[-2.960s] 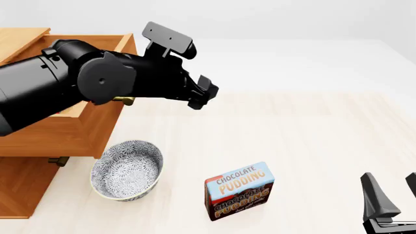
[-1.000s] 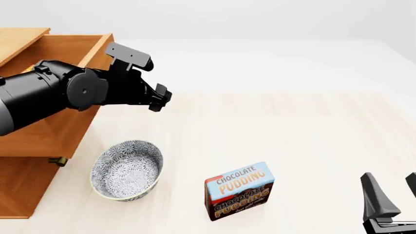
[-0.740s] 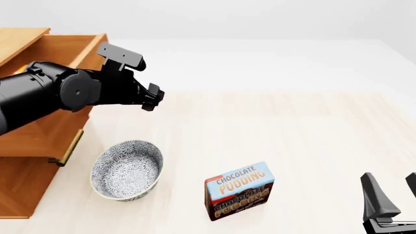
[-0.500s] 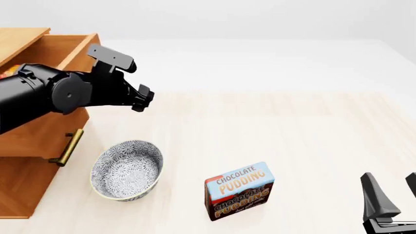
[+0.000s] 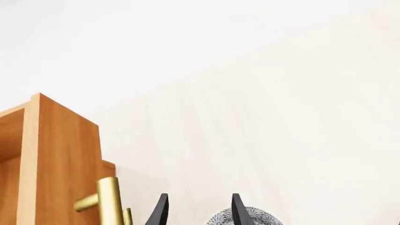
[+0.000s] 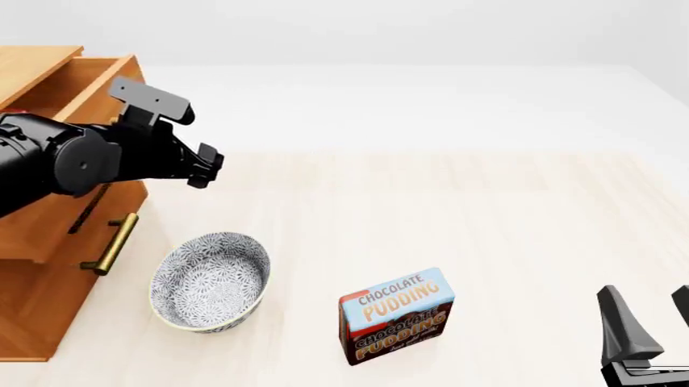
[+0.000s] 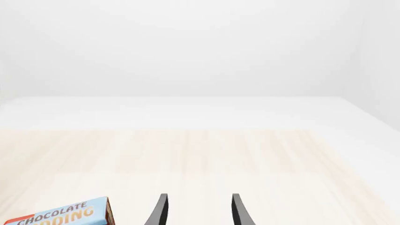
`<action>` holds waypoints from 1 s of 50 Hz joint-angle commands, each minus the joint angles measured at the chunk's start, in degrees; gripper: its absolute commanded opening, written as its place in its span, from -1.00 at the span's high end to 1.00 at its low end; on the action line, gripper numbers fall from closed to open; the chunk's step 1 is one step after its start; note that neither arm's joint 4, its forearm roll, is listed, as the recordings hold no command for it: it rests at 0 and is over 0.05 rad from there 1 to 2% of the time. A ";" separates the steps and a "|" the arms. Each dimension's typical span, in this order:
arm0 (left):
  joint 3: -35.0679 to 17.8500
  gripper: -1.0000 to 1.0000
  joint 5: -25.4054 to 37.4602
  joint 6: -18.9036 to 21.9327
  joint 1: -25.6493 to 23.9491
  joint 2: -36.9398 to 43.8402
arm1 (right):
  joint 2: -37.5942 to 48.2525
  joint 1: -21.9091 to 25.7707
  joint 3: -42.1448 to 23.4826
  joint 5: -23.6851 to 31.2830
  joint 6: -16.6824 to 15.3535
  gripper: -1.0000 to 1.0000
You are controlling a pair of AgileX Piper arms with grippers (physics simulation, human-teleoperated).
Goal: Put the butter at the back in the top drawer of the cabinet and close it.
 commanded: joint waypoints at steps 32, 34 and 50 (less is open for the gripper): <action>3.89 -1.00 0.19 -0.37 7.51 1.13 | 0.00 0.00 0.00 0.00 0.00 -1.00; 4.06 -1.00 0.05 -0.47 7.84 1.08 | 0.00 0.00 0.00 0.00 0.00 -1.00; 5.93 -1.00 -0.65 0.06 12.31 -0.11 | 0.00 0.00 0.00 0.00 0.00 -1.00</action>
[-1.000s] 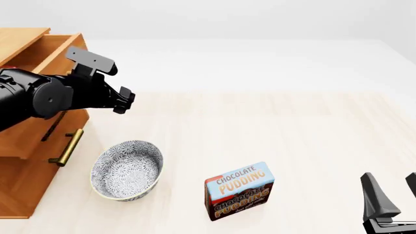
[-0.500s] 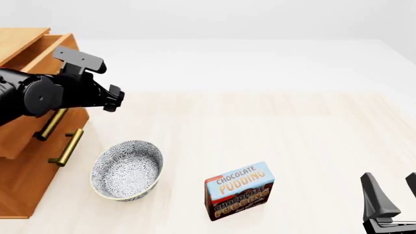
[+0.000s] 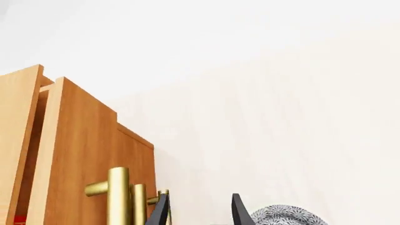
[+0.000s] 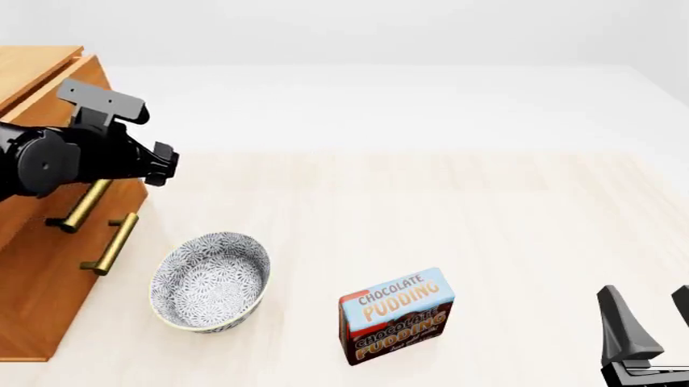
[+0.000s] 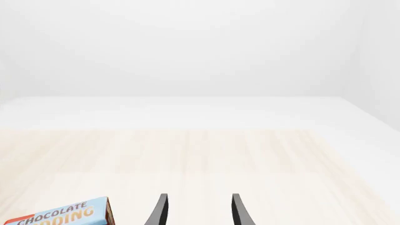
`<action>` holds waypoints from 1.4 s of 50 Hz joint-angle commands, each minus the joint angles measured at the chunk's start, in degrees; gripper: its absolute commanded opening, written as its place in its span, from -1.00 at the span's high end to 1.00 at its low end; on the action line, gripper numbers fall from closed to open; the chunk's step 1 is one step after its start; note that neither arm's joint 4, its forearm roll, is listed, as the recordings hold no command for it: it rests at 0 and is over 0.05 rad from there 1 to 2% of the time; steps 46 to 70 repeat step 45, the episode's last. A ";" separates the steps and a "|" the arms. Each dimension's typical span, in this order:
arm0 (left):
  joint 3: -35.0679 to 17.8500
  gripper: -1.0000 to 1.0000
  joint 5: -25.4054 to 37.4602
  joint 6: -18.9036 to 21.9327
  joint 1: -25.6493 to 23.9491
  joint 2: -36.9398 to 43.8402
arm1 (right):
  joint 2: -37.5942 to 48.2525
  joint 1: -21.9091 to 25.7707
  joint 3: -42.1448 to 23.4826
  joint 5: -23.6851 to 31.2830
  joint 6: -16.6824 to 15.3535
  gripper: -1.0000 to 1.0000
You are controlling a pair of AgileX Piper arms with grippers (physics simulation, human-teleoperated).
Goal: Put the butter at the back in the top drawer of the cabinet and close it.
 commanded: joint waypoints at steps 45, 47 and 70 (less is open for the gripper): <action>6.18 -1.00 2.79 -3.04 6.37 -6.69 | 0.00 0.00 0.00 0.00 0.00 -1.00; 6.18 -1.00 2.79 -3.04 6.37 -6.69 | 0.00 0.00 0.00 0.00 0.00 -1.00; 6.18 -1.00 2.79 -3.04 6.37 -6.69 | 0.00 0.00 0.00 0.00 0.00 -1.00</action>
